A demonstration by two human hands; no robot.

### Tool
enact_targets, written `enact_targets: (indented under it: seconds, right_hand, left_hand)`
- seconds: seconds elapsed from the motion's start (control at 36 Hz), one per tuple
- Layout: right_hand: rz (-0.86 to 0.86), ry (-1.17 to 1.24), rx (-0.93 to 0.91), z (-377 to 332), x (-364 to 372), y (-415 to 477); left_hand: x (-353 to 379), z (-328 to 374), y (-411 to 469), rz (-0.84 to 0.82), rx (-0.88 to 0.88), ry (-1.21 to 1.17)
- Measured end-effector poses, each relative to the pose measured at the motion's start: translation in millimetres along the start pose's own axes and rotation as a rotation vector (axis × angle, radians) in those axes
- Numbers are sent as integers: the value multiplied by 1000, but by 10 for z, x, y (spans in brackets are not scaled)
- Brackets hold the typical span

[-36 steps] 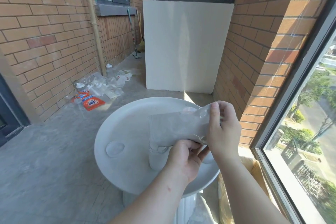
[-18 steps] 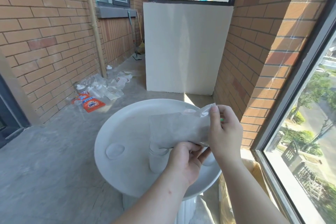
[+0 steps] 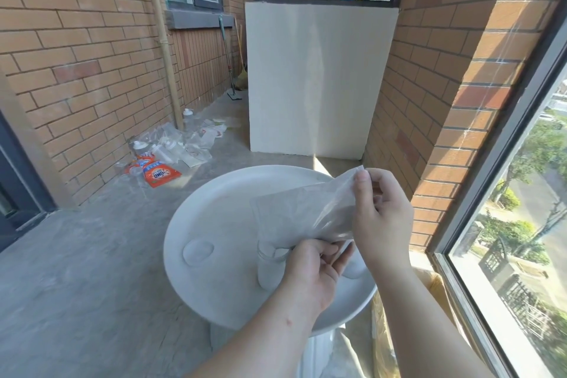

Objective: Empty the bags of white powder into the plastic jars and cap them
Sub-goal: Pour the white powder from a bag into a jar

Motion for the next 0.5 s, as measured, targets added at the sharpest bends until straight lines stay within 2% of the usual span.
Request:
enact_targets:
  seconds: [0.25, 0.5]
  right_hand:
    - [-14, 13, -7, -38, 11, -4]
    - [-29, 1, -8, -17, 30, 0]
  left_hand:
    - [-73, 18, 53, 40, 2, 10]
    - [-23, 57, 53, -5, 10, -9]
Point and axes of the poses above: each hand's wrist, its own y-axis towards the middle knuckle, its own x-axis out of the palm, z = x × y, the point moved 7 cm from there along y, towards the middle knuckle, and after that the axes turned 5 degrees about -y, right-handed, at the moved point
